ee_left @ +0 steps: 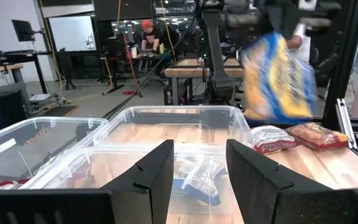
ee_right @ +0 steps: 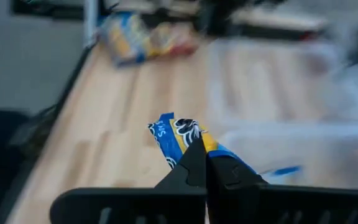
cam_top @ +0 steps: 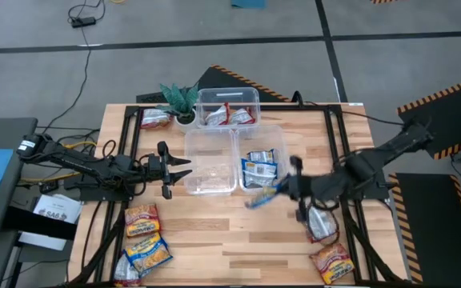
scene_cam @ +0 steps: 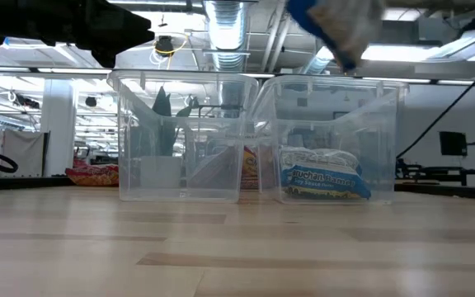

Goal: Sort Maruchan noodles
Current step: Put the blue noodle pack into the bottom right transparent bin, then put the red noodle pack into the top transparent bin

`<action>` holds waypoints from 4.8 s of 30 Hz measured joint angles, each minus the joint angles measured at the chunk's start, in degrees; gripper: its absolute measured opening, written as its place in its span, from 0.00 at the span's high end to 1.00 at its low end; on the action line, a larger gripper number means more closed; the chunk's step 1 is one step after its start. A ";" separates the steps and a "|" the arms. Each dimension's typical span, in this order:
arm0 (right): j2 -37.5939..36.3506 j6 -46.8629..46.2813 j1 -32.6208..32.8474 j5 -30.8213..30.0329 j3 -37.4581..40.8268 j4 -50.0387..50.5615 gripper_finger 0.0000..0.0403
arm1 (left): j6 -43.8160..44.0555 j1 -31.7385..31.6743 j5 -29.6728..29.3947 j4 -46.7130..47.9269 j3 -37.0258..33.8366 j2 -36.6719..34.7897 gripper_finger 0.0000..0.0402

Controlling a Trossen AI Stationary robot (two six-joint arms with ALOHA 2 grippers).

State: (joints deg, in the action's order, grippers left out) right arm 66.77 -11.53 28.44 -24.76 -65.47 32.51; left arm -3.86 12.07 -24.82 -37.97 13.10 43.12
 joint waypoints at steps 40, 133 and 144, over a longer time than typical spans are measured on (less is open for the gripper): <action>7.80 -4.52 -24.69 -9.92 0.00 17.70 0.38 | -0.72 -0.01 -4.81 1.39 0.00 0.00 0.66; -17.61 8.26 -19.97 9.73 43.52 -50.08 0.38 | 28.32 -60.05 -5.00 22.92 6.84 29.34 0.66; -17.61 7.00 -19.97 9.69 43.52 -49.51 0.38 | 26.19 -58.20 -10.34 20.68 6.91 32.65 0.66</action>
State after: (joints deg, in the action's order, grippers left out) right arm 49.17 -4.54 8.47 -15.07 -21.96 -16.99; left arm 22.33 -46.13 -35.16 -17.29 20.01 75.77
